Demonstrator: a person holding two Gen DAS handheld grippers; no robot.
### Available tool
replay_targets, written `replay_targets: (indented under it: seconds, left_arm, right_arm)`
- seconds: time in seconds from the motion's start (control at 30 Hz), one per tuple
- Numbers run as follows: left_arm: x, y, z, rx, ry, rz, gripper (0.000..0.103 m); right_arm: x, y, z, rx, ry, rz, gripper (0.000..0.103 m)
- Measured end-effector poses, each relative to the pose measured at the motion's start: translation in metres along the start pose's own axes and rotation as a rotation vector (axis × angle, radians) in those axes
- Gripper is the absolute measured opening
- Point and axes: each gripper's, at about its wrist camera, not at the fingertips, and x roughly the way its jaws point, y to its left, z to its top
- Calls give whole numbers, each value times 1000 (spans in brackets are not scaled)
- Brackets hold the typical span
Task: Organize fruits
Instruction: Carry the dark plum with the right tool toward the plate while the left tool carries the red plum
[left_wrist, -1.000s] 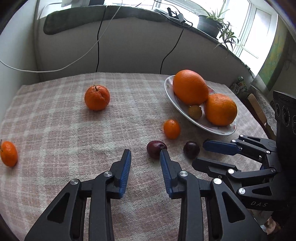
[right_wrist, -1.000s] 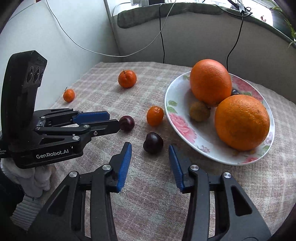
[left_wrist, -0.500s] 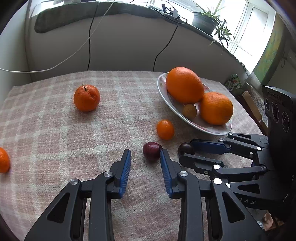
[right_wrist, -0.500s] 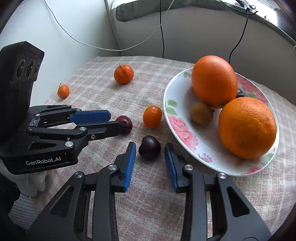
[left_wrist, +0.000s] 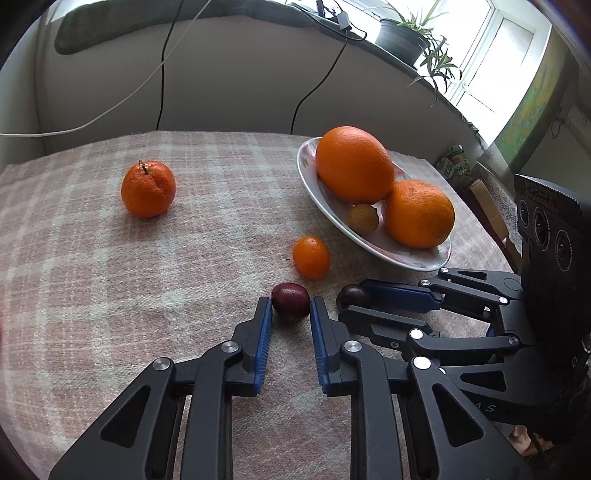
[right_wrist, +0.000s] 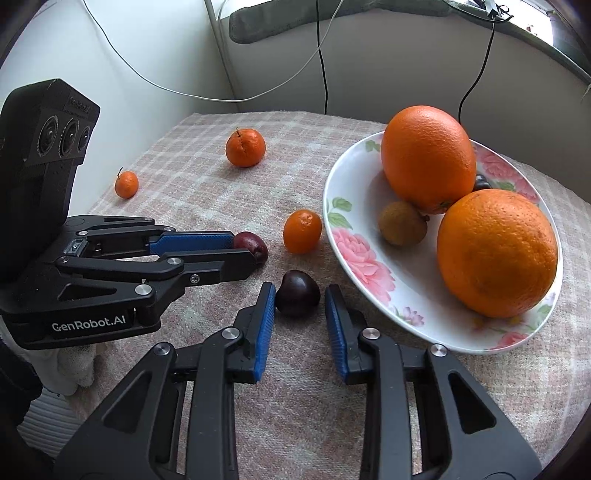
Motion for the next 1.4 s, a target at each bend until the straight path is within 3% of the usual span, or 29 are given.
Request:
replay_targets:
  seconds: [0.57, 0.9, 1.2, 1.4]
  left_arm:
    - [-19, 10, -4, -37, -54, 22, 19]
    - [-32, 3, 8, -20, -96, 23, 19]
    - [-34, -10, 20, -1, -113, 15, 19]
    - [-29, -19, 30, 10, -118, 7, 19]
  right_arm:
    - [-8, -2, -1, 18, -22, 28, 25]
    - [-37, -12, 4, 45, -75, 58, 25]
    - [-60, -20, 0, 103, -104, 140, 25]
    - [-77, -23, 0, 89, -131, 127, 25]
